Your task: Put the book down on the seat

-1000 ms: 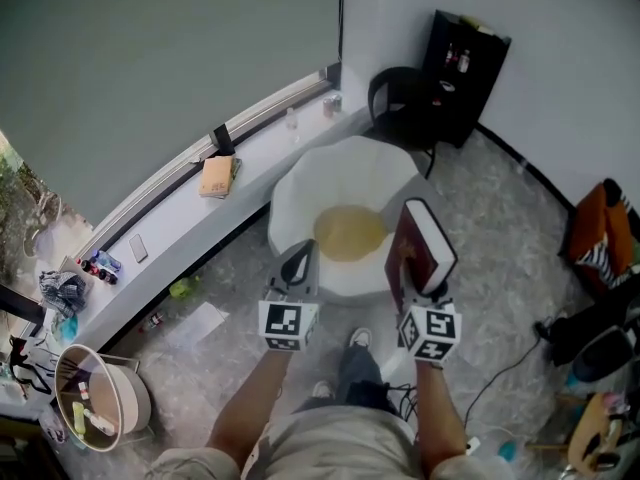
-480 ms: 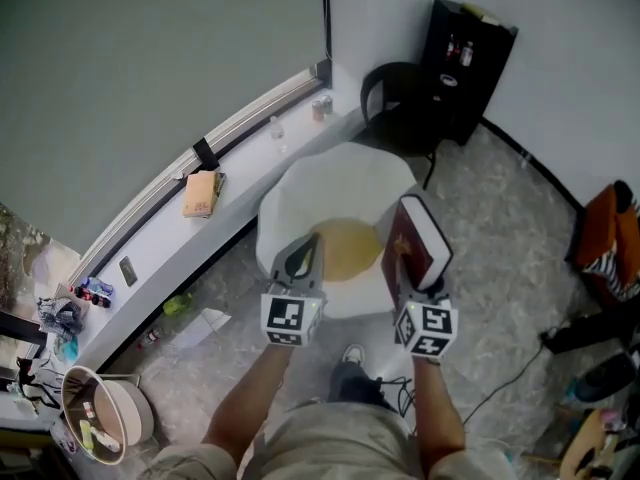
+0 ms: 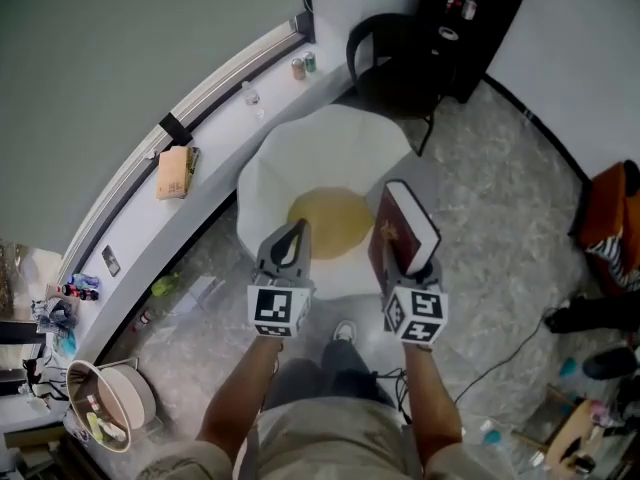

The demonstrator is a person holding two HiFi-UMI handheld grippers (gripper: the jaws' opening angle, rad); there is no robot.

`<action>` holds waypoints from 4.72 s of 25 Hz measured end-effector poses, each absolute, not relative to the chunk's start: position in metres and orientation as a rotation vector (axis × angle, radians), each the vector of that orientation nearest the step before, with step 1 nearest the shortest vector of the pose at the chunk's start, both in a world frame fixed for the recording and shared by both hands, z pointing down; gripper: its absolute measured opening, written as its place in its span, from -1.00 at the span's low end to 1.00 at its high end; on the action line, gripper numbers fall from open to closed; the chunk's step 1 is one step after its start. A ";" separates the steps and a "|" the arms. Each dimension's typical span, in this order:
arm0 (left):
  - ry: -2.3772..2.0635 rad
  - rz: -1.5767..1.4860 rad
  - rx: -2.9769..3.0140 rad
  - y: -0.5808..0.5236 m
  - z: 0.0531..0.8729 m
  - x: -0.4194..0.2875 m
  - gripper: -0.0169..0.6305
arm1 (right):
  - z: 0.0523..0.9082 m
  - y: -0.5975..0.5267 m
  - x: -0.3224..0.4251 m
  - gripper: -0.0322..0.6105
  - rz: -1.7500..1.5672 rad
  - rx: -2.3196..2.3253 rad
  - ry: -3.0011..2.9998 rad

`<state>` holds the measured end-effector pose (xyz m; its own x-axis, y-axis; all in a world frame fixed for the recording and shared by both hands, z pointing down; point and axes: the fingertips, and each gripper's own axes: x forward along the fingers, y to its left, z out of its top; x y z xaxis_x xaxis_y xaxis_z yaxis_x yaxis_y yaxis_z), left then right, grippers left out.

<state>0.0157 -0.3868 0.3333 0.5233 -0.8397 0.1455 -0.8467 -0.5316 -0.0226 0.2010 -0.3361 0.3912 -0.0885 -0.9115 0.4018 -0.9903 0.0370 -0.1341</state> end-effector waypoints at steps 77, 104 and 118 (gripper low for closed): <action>-1.152 0.652 2.515 -0.389 0.853 0.035 -0.93 | 0.991 -0.338 0.195 0.25 1.427 1.778 -1.383; -1.170 0.601 2.547 -0.402 0.790 0.063 -0.93 | 0.840 -0.353 0.209 -0.37 1.046 1.978 -1.734; -1.264 0.444 2.563 -0.407 0.613 0.044 -0.93 | 0.592 -0.367 0.179 -0.89 0.594 2.060 -2.047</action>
